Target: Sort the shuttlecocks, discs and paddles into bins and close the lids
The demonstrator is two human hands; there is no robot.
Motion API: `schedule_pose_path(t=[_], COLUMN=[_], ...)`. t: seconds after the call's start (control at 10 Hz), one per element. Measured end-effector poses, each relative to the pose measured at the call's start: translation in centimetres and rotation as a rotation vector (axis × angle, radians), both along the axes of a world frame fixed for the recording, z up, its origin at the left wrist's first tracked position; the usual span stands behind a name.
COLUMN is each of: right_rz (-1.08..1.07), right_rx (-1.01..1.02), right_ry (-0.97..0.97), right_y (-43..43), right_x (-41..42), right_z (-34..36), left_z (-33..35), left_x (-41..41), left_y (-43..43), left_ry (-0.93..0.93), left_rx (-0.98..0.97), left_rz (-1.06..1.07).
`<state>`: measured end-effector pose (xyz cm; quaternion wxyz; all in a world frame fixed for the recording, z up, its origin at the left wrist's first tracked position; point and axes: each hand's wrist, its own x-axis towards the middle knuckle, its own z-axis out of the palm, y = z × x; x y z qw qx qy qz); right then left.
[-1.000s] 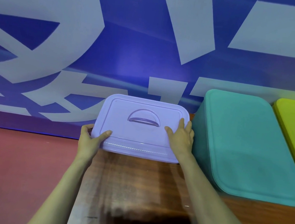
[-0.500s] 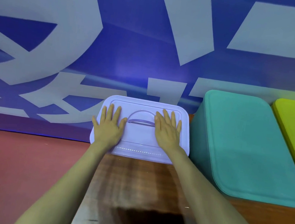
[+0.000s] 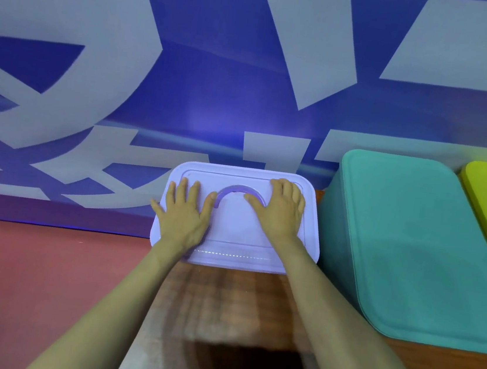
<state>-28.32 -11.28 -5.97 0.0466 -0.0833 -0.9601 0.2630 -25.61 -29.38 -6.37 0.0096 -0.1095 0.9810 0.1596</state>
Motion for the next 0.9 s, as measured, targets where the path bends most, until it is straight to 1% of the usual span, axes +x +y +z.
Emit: schedule_pose_path(t=[0.1,0.2,0.3,0.5,0.6,0.7,0.8,0.9], right_rz=[-0.002,0.085,0.149,0.157,0.201,0.249,0.314,0.345], right_rx=[-0.002,0.069,0.153,0.205,0.095,0.046,0.027,0.106], right_ry=[0.025,0.020,-0.020,-0.071,-0.208,-0.209,-0.075,0.000], right_y=[-0.1,-0.1,0.4,0.6,0.9,1.1,0.8,1.1], right_x=[-0.2,0.3,0.8,2.8,2.3,2.2,3.3,3.9], right_z=[-0.5,-0.9,-1.1,-0.7,0.6,3.1,6.5,10.1], left_z=[0.5,-0.4,-0.8,-0.5,0.9,3.2,6.7,11.2], left_x=[-1.2,-0.8,-0.1,1.4,1.2,1.5,2.5,2.9], left_y=[0.5,0.8,0.5,0.8,0.6,0.7,0.8,1.6], left_ry=[0.010,-0.027,-0.061,-0.053,-0.122,-0.064,0.057,0.118], left_rx=[-0.004,-0.057,-0.048,-0.044,0.044,0.077,0.089,0.176], left_rz=[0.007,-0.018,-0.044,-0.084,-0.076,-0.093,-0.172,-0.249])
